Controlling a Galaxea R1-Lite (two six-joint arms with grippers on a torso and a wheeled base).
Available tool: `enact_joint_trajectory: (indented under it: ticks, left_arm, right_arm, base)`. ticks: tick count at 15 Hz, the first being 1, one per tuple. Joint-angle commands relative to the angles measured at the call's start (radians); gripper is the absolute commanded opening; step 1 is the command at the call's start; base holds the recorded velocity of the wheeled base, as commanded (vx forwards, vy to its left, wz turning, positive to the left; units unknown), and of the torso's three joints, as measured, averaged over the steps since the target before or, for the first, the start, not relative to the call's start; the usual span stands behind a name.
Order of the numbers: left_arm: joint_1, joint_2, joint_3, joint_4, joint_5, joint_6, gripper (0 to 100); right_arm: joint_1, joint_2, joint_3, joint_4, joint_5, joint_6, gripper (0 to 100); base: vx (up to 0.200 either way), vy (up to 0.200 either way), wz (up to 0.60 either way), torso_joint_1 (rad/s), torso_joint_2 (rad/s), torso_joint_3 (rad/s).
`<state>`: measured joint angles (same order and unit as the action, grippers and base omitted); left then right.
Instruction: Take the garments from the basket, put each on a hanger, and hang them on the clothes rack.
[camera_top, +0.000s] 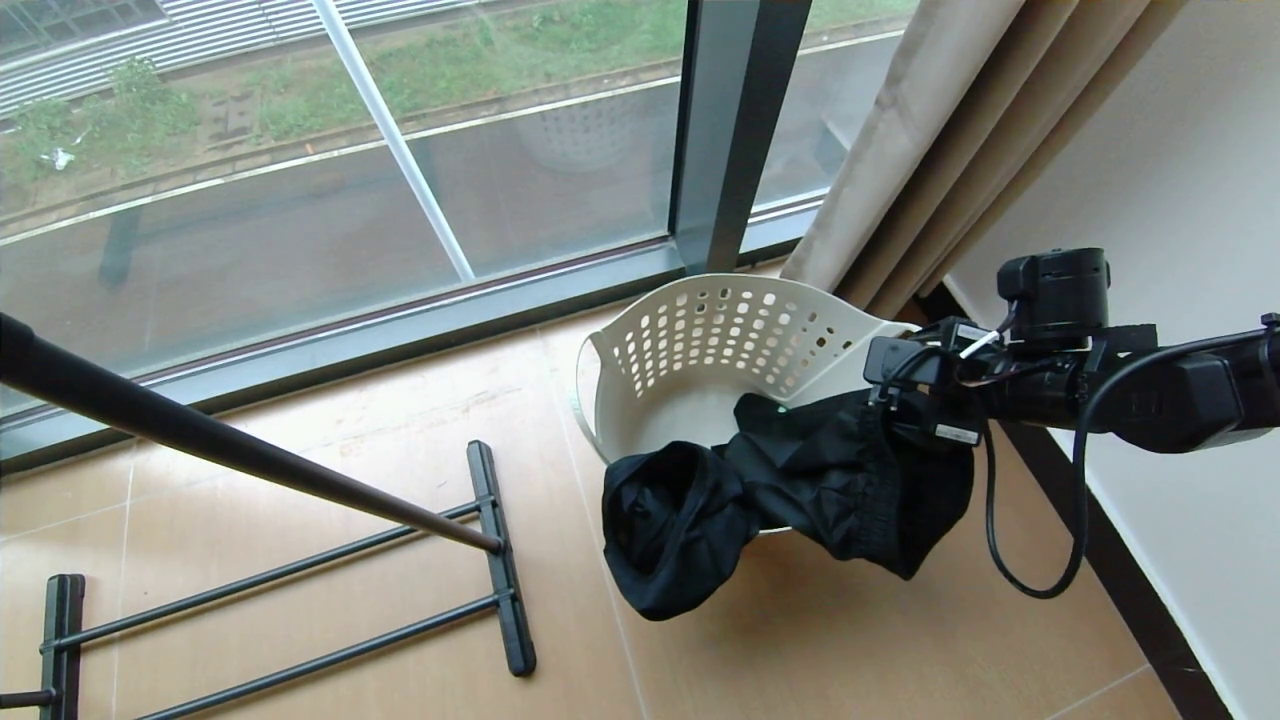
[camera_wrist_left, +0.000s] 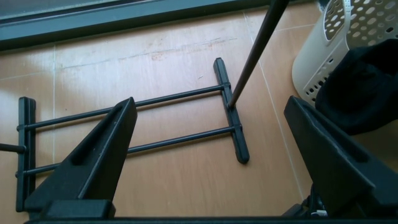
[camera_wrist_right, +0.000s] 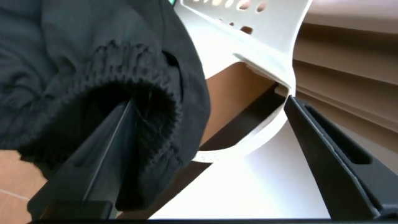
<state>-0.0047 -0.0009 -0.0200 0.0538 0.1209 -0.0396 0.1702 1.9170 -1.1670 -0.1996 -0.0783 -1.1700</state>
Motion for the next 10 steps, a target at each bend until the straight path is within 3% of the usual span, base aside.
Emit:
enact_joint_trajectory:
  ticks: [1, 3, 4, 7, 10]
  left_arm:
    - [0.0, 0.001, 0.0, 0.0, 0.0, 0.0, 100]
    - [0.0, 0.001, 0.0, 0.0, 0.0, 0.001, 100]
    - [0.0, 0.001, 0.0, 0.0, 0.0, 0.001, 100]
    - [0.0, 0.001, 0.0, 0.0, 0.0, 0.0, 100]
    - [0.0, 0.001, 0.0, 0.0, 0.0, 0.001, 100]
  right_arm:
    - [0.0, 0.019, -0.008, 0.0, 0.0, 0.0, 100]
    - [0.0, 0.011, -0.011, 0.002, 0.0, 0.021, 100]
    - [0.0, 0.007, -0.01, 0.003, 0.002, 0.029, 0]
    - [0.005, -0.05, 0.02, 0.009, 0.011, 0.127, 0]
    - [0.034, -0.283, 0.084, 0.141, 0.089, 0.305, 0]
  base:
    - [0.0, 0.0, 0.0, 0.0, 0.0, 0.0]
    - [0.0, 0.0, 0.0, 0.0, 0.0, 0.0]
    - [0.0, 0.0, 0.0, 0.0, 0.0, 0.0]
    - [0.0, 0.0, 0.0, 0.0, 0.0, 0.0]
    - [0.0, 0.0, 0.0, 0.0, 0.0, 0.0]
